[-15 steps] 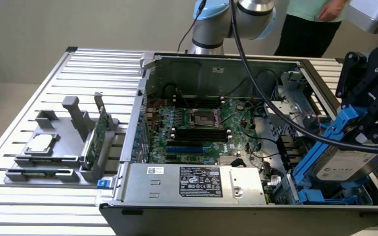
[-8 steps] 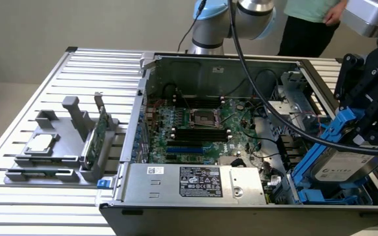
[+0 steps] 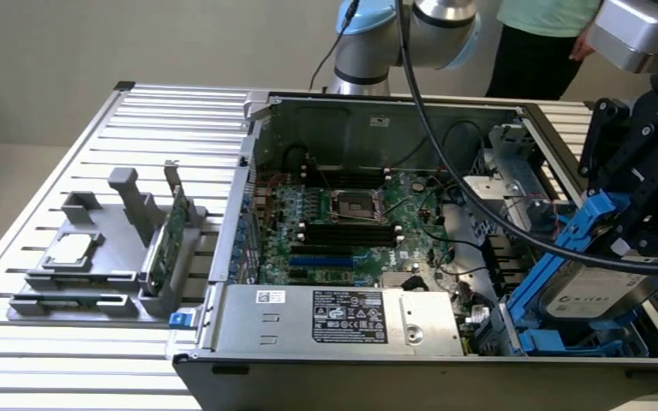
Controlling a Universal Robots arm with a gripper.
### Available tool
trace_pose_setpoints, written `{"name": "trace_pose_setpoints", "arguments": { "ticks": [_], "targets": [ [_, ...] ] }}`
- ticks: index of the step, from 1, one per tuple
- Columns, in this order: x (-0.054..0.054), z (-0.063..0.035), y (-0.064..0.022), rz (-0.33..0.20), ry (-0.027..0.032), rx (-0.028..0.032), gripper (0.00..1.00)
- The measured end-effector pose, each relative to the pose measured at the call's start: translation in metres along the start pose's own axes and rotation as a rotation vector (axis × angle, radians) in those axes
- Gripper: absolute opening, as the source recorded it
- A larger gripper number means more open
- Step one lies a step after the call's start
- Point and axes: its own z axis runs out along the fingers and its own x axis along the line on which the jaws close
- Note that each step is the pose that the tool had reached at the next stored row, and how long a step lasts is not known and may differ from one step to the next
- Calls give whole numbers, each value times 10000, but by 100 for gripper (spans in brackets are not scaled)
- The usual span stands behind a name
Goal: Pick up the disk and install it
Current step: 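Insert the disk into the insertion slot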
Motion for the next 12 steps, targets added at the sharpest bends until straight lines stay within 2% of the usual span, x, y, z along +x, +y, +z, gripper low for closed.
{"name": "trace_pose_setpoints", "arguments": {
  "ticks": [6,12],
  "targets": [
    [-2,35,12,14,-12,15,32],
    [-3,75,21,13,-67,62,32]
  ]
}}
